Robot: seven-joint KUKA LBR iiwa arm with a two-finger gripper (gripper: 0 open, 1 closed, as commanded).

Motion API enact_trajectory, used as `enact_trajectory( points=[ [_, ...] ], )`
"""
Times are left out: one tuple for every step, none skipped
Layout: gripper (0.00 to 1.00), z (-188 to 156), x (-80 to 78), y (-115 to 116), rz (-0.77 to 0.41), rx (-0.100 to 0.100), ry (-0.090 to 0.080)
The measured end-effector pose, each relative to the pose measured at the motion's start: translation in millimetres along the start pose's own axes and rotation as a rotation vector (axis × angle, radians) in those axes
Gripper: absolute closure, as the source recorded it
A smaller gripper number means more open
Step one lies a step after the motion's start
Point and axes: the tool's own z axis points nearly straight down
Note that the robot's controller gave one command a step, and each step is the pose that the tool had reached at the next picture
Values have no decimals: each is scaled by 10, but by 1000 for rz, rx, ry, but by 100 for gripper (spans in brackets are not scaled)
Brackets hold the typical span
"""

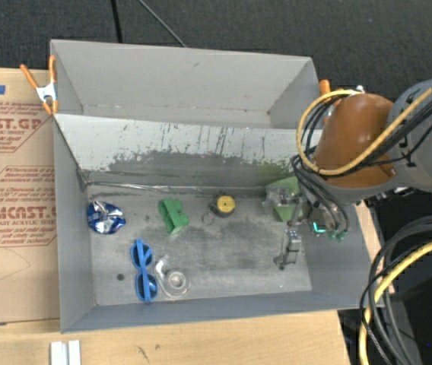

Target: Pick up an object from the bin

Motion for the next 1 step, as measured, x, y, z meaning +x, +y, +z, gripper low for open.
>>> enact_trajectory(
  points=[
    [0,131,-455,738,-116,-2,-11]
  ],
)
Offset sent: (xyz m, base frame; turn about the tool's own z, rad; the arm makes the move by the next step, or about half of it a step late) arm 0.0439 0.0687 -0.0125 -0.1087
